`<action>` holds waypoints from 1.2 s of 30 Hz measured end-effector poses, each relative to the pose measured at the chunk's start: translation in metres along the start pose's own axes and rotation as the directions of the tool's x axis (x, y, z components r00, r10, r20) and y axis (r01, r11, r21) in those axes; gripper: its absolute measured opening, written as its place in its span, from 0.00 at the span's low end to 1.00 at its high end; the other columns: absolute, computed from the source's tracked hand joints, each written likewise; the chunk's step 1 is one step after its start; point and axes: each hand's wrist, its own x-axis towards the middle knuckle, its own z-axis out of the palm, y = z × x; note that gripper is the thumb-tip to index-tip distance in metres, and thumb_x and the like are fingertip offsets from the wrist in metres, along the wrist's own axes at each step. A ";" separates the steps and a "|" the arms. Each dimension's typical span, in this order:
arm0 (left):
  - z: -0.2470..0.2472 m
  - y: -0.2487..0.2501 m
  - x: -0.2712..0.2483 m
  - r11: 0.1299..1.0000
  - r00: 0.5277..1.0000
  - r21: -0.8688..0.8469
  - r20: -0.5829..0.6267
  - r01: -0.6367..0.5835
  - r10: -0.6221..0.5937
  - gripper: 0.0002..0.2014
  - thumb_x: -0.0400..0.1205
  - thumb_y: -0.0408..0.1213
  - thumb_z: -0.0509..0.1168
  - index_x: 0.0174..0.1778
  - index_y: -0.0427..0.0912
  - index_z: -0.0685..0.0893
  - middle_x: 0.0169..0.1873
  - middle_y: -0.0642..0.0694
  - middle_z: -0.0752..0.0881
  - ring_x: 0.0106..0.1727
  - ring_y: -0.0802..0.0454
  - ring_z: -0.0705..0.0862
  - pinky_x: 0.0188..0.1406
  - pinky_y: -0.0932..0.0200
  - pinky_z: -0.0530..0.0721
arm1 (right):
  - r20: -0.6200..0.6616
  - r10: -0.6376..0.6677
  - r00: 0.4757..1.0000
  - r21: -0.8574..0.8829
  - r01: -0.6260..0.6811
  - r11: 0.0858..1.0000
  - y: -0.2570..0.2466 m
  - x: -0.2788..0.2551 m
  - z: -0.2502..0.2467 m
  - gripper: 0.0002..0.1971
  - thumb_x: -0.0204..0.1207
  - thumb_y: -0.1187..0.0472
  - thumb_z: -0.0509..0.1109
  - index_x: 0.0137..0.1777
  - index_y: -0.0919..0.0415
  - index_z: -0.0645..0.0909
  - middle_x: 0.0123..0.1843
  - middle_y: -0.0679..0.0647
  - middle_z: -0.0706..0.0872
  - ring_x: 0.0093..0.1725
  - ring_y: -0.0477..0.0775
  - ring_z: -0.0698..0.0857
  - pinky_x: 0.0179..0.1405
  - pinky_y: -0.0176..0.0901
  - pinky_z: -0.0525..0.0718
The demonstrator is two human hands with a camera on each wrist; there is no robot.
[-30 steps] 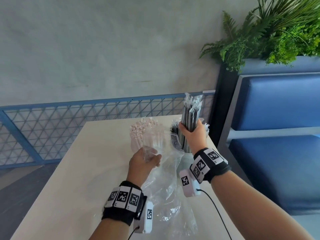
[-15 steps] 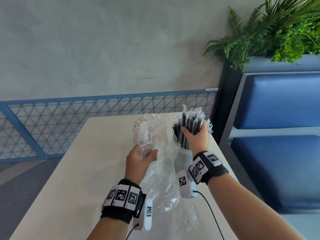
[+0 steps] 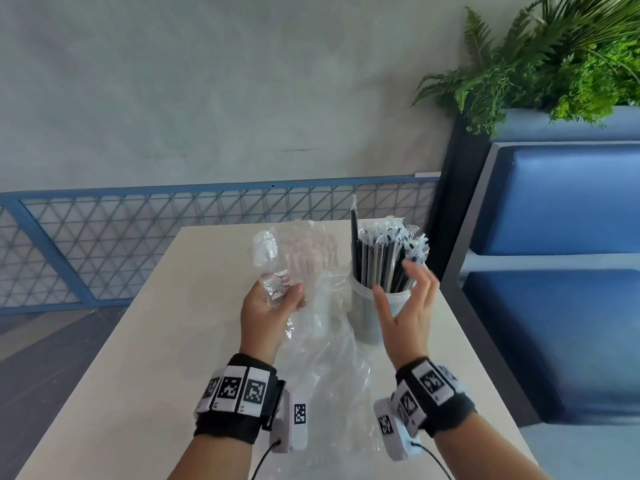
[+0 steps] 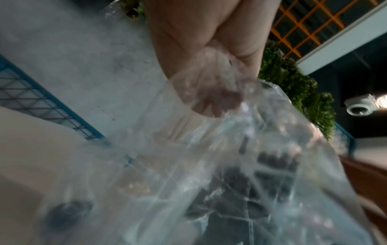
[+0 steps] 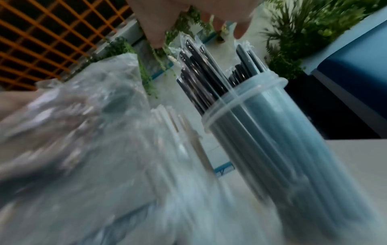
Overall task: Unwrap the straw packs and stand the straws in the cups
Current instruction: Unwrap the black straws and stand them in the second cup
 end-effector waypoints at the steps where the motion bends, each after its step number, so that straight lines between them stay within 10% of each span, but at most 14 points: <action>1: -0.003 -0.001 0.001 1.000 1.000 -0.004 -0.015 -0.021 0.021 0.05 0.76 0.25 0.69 0.46 0.33 0.81 0.28 0.45 0.85 0.28 0.58 0.84 0.33 0.69 0.82 | 0.060 0.046 0.997 0.027 -0.048 0.999 0.003 -0.014 -0.003 0.25 0.73 0.43 0.65 0.65 0.55 0.69 0.64 0.46 0.69 0.65 0.47 0.73 0.70 0.43 0.73; 4: -0.012 -0.004 0.006 0.998 0.995 -0.010 -0.080 -0.060 0.059 0.08 0.76 0.27 0.69 0.47 0.27 0.81 0.24 0.51 0.86 0.29 0.57 0.83 0.37 0.68 0.83 | 0.256 0.380 0.889 0.078 -0.411 0.908 0.015 -0.048 -0.007 0.37 0.63 0.23 0.57 0.62 0.51 0.69 0.62 0.48 0.74 0.63 0.48 0.78 0.64 0.48 0.78; 6: -0.015 -0.005 0.006 0.996 0.988 -0.070 -0.146 -0.051 0.041 0.07 0.77 0.28 0.69 0.47 0.30 0.82 0.24 0.50 0.85 0.28 0.56 0.82 0.35 0.66 0.82 | 0.454 0.591 0.667 0.128 -0.705 0.697 0.019 -0.058 -0.010 0.41 0.62 0.21 0.55 0.67 0.49 0.69 0.66 0.48 0.76 0.68 0.50 0.76 0.65 0.51 0.77; 8: -0.014 -0.004 0.005 0.991 0.979 -0.126 -0.204 -0.038 0.012 0.05 0.78 0.28 0.68 0.47 0.32 0.81 0.26 0.48 0.83 0.27 0.56 0.81 0.32 0.66 0.81 | 0.631 0.608 0.482 0.186 -0.855 0.485 0.017 -0.064 -0.013 0.32 0.68 0.29 0.53 0.68 0.45 0.68 0.68 0.45 0.76 0.70 0.49 0.74 0.67 0.53 0.76; 10: -0.012 -0.003 0.001 0.982 0.969 -0.187 -0.245 -0.007 -0.040 0.08 0.79 0.27 0.67 0.53 0.33 0.78 0.29 0.46 0.84 0.26 0.57 0.82 0.31 0.66 0.82 | 0.708 0.559 0.431 0.194 -0.880 0.433 0.014 -0.067 -0.013 0.30 0.68 0.34 0.55 0.67 0.48 0.72 0.65 0.43 0.81 0.67 0.46 0.77 0.66 0.53 0.76; 13: -0.013 -0.013 -0.005 0.996 0.941 -0.088 -0.336 0.023 -0.051 0.30 0.74 0.41 0.73 0.68 0.43 0.66 0.52 0.43 0.80 0.44 0.57 0.86 0.48 0.60 0.87 | 0.698 0.544 0.464 0.253 -0.872 0.419 0.009 -0.067 -0.011 0.27 0.68 0.40 0.63 0.60 0.59 0.78 0.54 0.51 0.87 0.56 0.49 0.84 0.58 0.51 0.78; 15: -0.020 -0.020 -0.007 0.954 0.895 0.285 -0.396 -0.095 0.208 0.50 0.64 0.58 0.74 0.76 0.47 0.55 0.69 0.39 0.66 0.69 0.48 0.73 0.71 0.46 0.75 | 0.664 0.564 0.490 0.296 -0.866 0.403 0.005 -0.061 -0.015 0.21 0.70 0.44 0.64 0.54 0.59 0.79 0.45 0.55 0.83 0.48 0.52 0.85 0.53 0.51 0.79; 17: -0.025 -0.021 -0.010 0.769 0.841 0.606 -0.293 -0.204 0.454 0.53 0.64 0.65 0.70 0.79 0.44 0.54 0.76 0.33 0.57 0.78 0.41 0.57 0.78 0.39 0.62 | 0.672 0.558 0.487 0.297 -0.867 0.399 0.004 -0.055 -0.019 0.14 0.76 0.49 0.62 0.49 0.60 0.77 0.39 0.55 0.80 0.41 0.53 0.86 0.51 0.53 0.81; 20: -0.026 -0.012 -0.015 0.422 0.853 0.898 -0.124 -0.120 0.507 0.38 0.72 0.66 0.58 0.75 0.48 0.67 0.78 0.35 0.60 0.81 0.37 0.55 0.74 0.31 0.47 | 0.701 0.544 0.461 0.260 -0.876 0.407 0.006 -0.047 -0.027 0.12 0.80 0.53 0.60 0.50 0.63 0.76 0.35 0.55 0.79 0.37 0.57 0.87 0.44 0.53 0.84; 22: -0.027 -0.009 -0.014 0.403 0.957 0.915 -0.093 -0.027 0.276 0.33 0.75 0.67 0.50 0.68 0.49 0.76 0.65 0.42 0.81 0.73 0.40 0.73 0.75 0.32 0.49 | 0.721 0.535 0.441 0.237 -0.882 0.407 0.008 -0.044 -0.031 0.14 0.81 0.53 0.59 0.51 0.65 0.76 0.34 0.56 0.78 0.37 0.61 0.86 0.45 0.57 0.84; 25: -0.037 -0.018 -0.014 0.700 0.990 0.701 -0.116 0.136 -0.076 0.24 0.78 0.56 0.65 0.63 0.43 0.77 0.37 0.46 0.84 0.44 0.42 0.85 0.54 0.50 0.78 | 0.765 0.500 0.407 0.189 -0.883 0.430 0.014 -0.041 -0.037 0.16 0.80 0.51 0.59 0.52 0.66 0.75 0.33 0.56 0.77 0.33 0.57 0.86 0.48 0.59 0.85; 32: -0.061 -0.049 -0.035 0.741 0.976 0.647 -0.212 0.178 -0.050 0.08 0.81 0.27 0.57 0.53 0.41 0.74 0.22 0.42 0.78 0.16 0.47 0.72 0.15 0.65 0.72 | 0.645 0.644 0.412 -0.091 -0.795 0.600 0.047 -0.037 -0.048 0.11 0.81 0.56 0.62 0.51 0.65 0.76 0.35 0.54 0.77 0.28 0.49 0.76 0.35 0.44 0.83; 36: -0.063 -0.075 -0.055 0.630 0.971 0.741 -0.213 0.233 -0.110 0.07 0.82 0.27 0.53 0.50 0.41 0.74 0.26 0.38 0.80 0.21 0.43 0.77 0.22 0.53 0.76 | 0.501 0.705 0.502 -0.332 -0.641 0.692 0.066 -0.045 -0.047 0.15 0.76 0.58 0.69 0.58 0.62 0.73 0.45 0.58 0.82 0.37 0.56 0.81 0.48 0.52 0.81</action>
